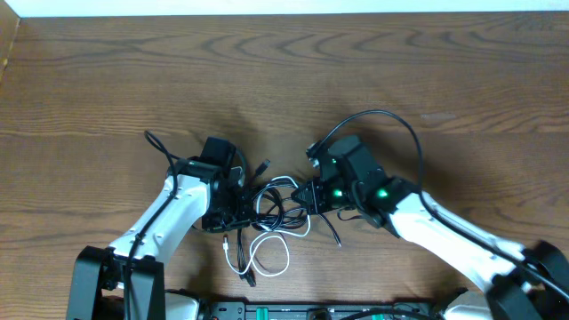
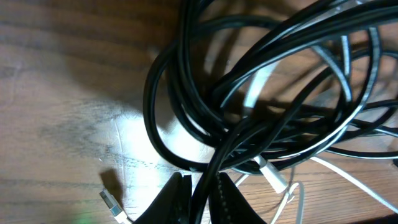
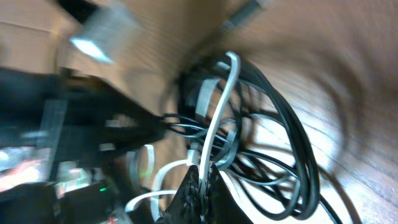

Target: Untangle cables

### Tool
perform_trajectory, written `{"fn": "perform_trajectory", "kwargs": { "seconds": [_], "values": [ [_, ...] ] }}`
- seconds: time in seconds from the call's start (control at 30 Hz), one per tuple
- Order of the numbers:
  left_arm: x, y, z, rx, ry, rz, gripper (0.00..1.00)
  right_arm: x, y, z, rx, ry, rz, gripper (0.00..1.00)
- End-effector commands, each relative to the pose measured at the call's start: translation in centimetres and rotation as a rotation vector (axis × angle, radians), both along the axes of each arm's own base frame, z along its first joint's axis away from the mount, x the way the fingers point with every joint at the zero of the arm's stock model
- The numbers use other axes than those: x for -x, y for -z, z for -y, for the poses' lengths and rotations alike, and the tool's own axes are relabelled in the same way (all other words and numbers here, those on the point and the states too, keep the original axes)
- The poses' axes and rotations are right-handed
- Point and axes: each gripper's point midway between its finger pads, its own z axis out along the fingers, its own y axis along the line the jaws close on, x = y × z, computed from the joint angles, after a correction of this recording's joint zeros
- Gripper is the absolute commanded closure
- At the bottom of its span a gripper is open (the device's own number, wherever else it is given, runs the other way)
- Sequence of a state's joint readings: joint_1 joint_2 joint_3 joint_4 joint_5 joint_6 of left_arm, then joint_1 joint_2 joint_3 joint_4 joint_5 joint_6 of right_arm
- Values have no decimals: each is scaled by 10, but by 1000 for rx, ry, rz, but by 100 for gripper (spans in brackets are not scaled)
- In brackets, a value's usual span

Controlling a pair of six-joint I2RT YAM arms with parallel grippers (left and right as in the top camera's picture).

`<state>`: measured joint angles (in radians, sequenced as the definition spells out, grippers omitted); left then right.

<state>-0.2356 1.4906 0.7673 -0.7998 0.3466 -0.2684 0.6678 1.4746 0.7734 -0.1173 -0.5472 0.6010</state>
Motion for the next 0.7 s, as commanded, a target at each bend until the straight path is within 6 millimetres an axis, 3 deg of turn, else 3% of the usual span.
{"fn": "perform_trajectory", "kwargs": {
  "seconds": [0.0,0.03,0.27,0.47,0.53,0.57,0.67],
  "values": [
    [9,8,-6,-26,1,-28,86,2,-53,-1,-96,-38,136,99],
    [10,9,-9,-39,2,-29,92,3,-62,0,-111,-36,157,99],
    [7,10,-11,-53,3,-15,92,11,-114,19,-143,-23,344,99],
    [2,11,-12,-61,2,9,91,15,-155,56,-115,100,505,99],
    [1,12,-16,-83,3,14,83,20,-168,64,-122,114,563,99],
    [0,12,-17,-92,3,16,69,24,-177,68,-137,118,590,99],
    [-1,13,-18,-98,0,21,52,35,-196,78,-176,126,642,99]
  ]
}}
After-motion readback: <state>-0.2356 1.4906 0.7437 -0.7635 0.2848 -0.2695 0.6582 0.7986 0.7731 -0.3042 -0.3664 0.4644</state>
